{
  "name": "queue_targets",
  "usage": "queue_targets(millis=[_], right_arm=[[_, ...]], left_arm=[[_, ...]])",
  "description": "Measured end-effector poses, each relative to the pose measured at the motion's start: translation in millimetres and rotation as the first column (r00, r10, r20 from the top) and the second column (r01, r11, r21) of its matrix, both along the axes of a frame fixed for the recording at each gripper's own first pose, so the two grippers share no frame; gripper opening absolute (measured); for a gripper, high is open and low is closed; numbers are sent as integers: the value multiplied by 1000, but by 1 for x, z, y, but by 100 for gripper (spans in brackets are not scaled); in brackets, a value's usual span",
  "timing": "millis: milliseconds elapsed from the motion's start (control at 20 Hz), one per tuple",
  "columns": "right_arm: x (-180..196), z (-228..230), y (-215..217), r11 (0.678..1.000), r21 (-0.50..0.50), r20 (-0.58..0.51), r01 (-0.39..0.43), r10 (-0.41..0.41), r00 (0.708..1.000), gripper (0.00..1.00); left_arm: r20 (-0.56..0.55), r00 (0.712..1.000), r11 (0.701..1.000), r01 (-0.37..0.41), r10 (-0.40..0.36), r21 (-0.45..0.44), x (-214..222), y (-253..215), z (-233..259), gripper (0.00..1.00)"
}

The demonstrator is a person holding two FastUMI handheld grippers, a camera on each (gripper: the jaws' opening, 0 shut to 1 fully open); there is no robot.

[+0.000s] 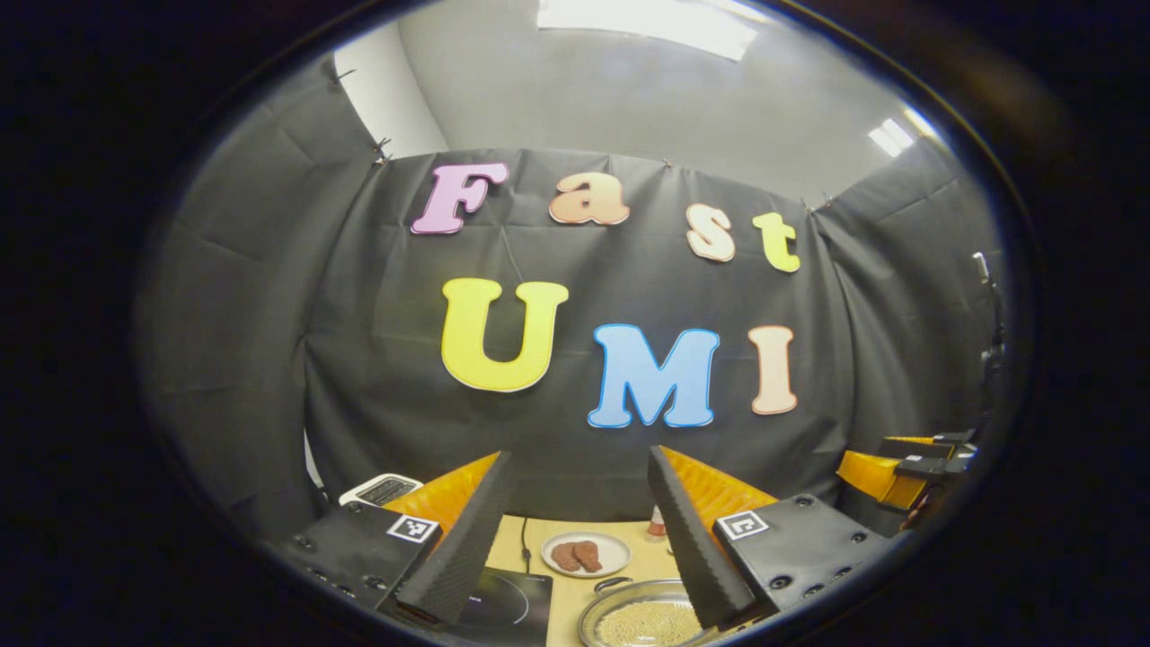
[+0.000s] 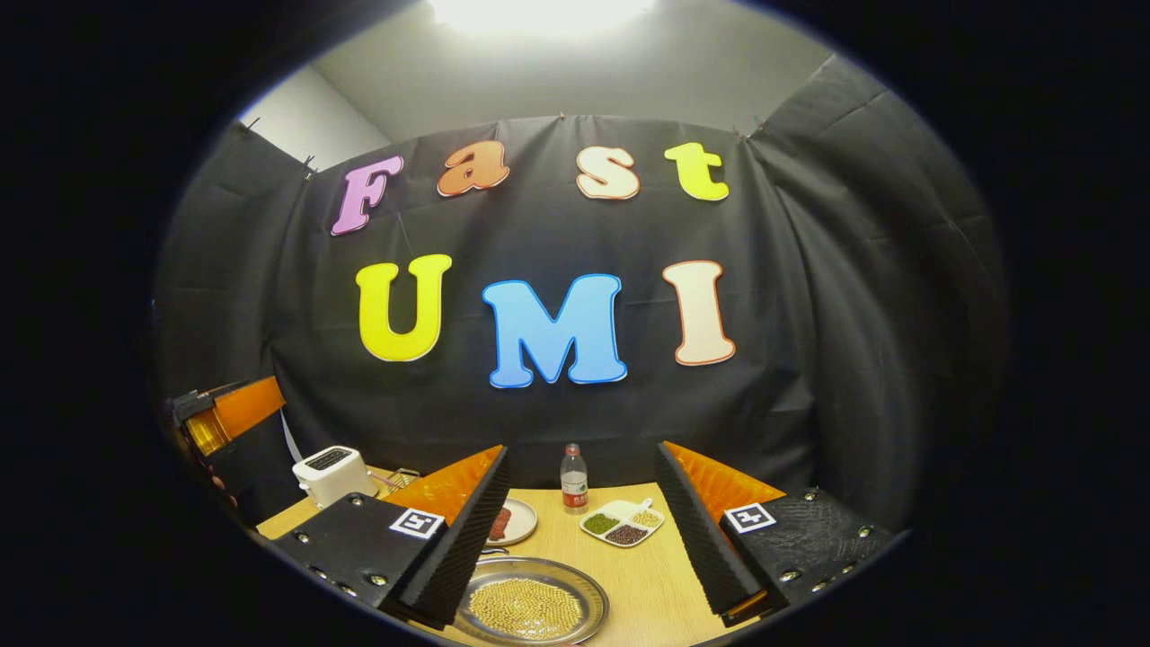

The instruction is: First push the handle of the pot to place it horizontally, then grasp the pot with both hands and set it on the induction cooktop.

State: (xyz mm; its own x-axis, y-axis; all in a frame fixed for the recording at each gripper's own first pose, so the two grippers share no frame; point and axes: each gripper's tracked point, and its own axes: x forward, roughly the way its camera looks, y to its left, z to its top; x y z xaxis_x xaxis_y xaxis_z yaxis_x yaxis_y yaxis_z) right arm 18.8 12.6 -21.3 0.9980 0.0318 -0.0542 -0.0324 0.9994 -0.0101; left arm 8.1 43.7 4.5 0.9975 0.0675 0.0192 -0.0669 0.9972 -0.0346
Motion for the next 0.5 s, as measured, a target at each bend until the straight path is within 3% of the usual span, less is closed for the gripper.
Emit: queue_targets(millis=[350, 400, 500], right_arm=[[-13, -67, 11, 998, -26, -141, -51, 47, 989, 95], [-15, -79, 13, 998, -26, -167, -61, 56, 984, 84], [-19, -105, 16, 997, -24, -223, -74, 66, 973, 72]], left_arm=[[-38, 999, 999, 24, -23, 33, -11, -4, -21, 97], [-49, 999, 999, 21, -20, 35, -12, -3, -25, 97], [-66, 998, 999, 20, -18, 40, -12, -2, -30, 97]])
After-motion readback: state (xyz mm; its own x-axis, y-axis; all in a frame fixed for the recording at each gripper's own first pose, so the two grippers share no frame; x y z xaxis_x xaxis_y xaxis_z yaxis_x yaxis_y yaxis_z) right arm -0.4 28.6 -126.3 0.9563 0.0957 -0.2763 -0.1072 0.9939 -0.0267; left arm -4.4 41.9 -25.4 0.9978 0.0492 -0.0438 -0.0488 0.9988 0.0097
